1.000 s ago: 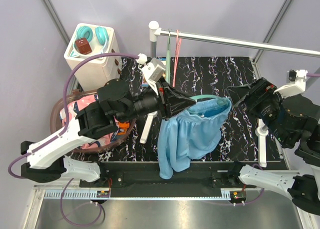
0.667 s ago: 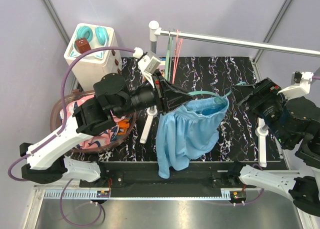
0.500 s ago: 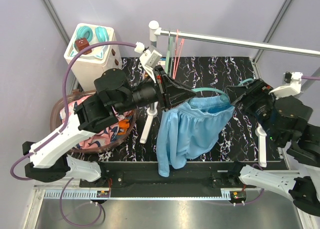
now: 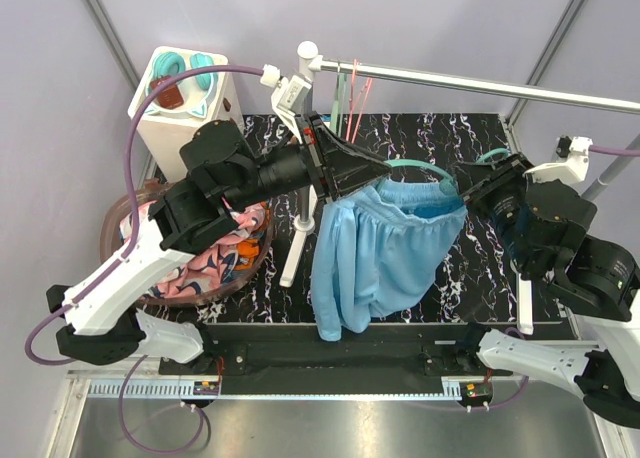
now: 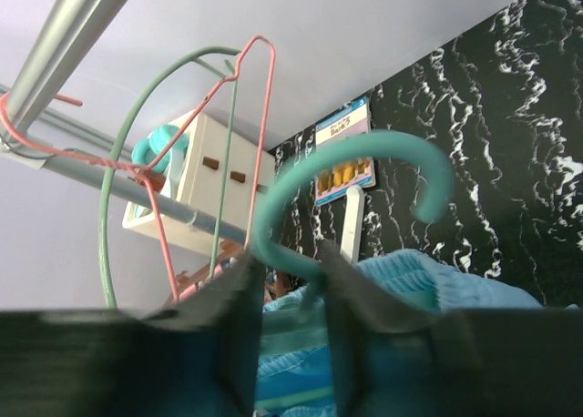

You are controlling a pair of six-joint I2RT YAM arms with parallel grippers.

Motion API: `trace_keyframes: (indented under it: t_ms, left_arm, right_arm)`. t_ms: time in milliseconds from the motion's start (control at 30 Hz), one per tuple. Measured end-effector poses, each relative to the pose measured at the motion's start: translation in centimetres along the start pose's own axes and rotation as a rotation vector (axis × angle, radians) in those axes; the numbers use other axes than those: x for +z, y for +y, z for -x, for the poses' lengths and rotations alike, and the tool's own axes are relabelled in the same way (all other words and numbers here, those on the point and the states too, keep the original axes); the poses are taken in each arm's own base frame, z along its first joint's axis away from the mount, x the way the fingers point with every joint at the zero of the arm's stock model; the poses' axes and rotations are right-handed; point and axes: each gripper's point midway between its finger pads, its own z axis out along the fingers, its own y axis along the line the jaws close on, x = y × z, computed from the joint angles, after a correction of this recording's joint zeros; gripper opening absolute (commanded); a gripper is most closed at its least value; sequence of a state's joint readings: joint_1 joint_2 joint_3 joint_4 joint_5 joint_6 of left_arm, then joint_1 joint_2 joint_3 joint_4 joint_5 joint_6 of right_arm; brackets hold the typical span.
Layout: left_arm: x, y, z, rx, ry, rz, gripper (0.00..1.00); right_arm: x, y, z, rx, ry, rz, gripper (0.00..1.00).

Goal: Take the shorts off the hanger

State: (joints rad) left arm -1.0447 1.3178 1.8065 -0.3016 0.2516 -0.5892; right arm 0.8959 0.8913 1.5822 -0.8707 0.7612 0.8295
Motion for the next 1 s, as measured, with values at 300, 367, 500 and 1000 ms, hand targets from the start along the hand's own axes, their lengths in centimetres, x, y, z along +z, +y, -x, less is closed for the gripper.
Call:
trace_keyframes:
  t_ms: [300, 367, 500, 1000]
  left_arm:
    - [0.6, 0.7, 1.0, -0.015, -0.038, 0.019, 0.0]
    - [0.6, 0.8, 1.0, -0.016, -0.04, 0.028, 0.0]
    - [0.5, 1.0, 1.1, -0.015, -0.047, 0.038, 0.13]
    - [-4.1, 5.0, 1.7, 0.116, -0.049, 0.268, 0.95]
  right_arm:
    - [0.1, -0.9, 0.8, 0.007, -0.054, -0.043, 0.0]
    - [0.1, -0.9, 1.0, 0.003, -0.054, -0.051, 0.0]
    - [0.2, -0.9, 1.2, 0.006, -0.054, -0.066, 0.0]
    - [1.9, -0.1, -0.2, -0.037, -0.021, -0.119, 0.0]
